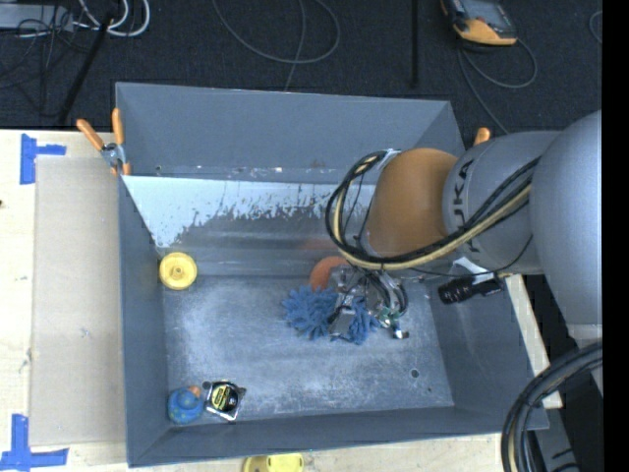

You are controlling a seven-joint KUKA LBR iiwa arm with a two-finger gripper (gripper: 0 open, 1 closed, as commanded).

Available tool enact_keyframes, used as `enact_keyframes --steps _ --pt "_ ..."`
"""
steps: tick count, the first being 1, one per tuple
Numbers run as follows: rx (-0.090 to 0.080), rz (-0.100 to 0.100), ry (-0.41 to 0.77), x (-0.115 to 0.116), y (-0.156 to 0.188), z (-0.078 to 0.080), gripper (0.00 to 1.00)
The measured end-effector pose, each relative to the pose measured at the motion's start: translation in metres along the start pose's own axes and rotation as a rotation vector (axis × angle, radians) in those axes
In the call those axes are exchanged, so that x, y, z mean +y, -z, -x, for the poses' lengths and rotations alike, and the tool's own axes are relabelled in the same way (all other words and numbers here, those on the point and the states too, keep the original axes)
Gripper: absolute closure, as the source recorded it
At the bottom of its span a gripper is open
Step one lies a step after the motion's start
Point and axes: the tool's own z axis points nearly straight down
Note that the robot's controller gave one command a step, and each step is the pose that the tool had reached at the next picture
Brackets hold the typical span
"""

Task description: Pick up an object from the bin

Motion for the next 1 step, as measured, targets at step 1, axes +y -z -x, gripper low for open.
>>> enact_keyframes --steps 1 --pt "0.009 -0.001 0.022 0.0056 0.1486 -0.0149 1.00"
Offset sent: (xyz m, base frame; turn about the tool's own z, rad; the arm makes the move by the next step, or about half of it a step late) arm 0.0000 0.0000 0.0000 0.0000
